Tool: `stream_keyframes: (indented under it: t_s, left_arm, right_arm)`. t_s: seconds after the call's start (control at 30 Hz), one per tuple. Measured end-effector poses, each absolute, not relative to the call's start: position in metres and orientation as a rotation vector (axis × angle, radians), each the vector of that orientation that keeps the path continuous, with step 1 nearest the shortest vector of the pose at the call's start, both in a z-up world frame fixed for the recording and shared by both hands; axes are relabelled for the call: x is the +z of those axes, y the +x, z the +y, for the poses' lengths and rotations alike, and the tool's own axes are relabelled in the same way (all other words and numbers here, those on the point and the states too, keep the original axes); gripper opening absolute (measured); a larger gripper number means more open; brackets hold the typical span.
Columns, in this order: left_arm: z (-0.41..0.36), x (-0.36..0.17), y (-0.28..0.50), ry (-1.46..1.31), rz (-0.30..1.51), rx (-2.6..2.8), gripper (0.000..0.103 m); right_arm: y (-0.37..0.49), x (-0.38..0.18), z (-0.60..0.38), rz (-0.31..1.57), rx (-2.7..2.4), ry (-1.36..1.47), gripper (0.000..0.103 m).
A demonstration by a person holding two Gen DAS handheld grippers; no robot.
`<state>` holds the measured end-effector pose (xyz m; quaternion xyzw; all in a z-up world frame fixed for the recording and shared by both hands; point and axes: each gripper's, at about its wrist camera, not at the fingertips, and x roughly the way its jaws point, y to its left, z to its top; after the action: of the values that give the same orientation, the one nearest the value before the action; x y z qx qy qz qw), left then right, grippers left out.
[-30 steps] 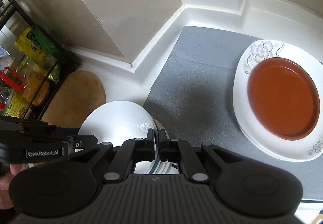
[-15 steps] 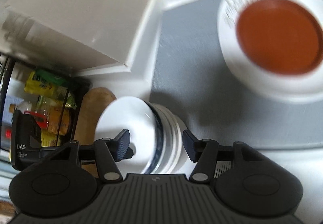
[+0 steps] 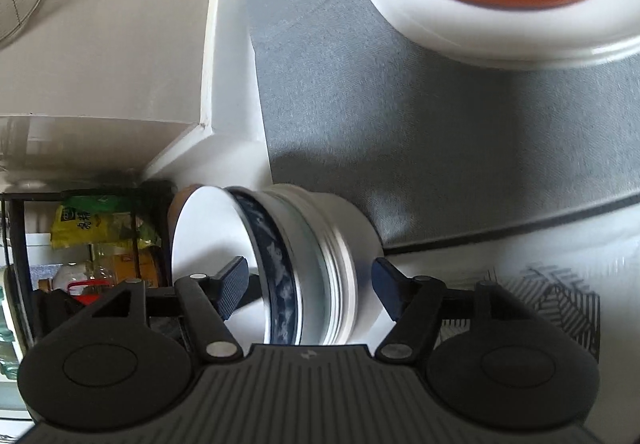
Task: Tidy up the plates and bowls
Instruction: 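Lower the held bowls onto the brown plate atop the white plates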
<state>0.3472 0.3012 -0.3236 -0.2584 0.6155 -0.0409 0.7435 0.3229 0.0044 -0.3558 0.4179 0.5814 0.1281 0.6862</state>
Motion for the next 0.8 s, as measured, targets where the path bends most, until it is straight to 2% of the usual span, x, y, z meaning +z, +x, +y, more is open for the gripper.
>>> stream_keyframes:
  t_s: [0.03,0.1,0.17,0.3,0.43,0.8]
  left_arm:
    - [0.299,-0.322,0.349,-0.564,1.346,-0.12,0.044]
    - [0.291,-0.318,0.351,-0.509,1.338,-0.131,0.045]
    - [0.286,-0.316,0.351,-0.464,1.325,-0.144,0.046]
    - [0.285,-0.317,0.352,-0.471,1.333,-0.143,0.05]
    - [0.285,-0.312,0.357,-0.463,1.365,-0.134,0.045]
    - [0.263,-0.303,0.344,-0.352,1.372,-0.173,0.044]
  right_arm:
    - [0.322,-0.356,0.004,1.297,0.287,0.931,0.072]
    - [0.323,-0.358,-0.005,1.296,0.276,0.92,0.061]
    - [0.324,-0.358,-0.008,1.287,0.288,0.906,0.059]
    - [0.324,-0.344,0.001,1.265,0.31,0.78,0.048]
    - [0.324,-0.337,0.001,1.265,0.278,0.779,0.039]
    - [0.304,-0.325,-0.003,1.28,0.276,0.724,0.038]
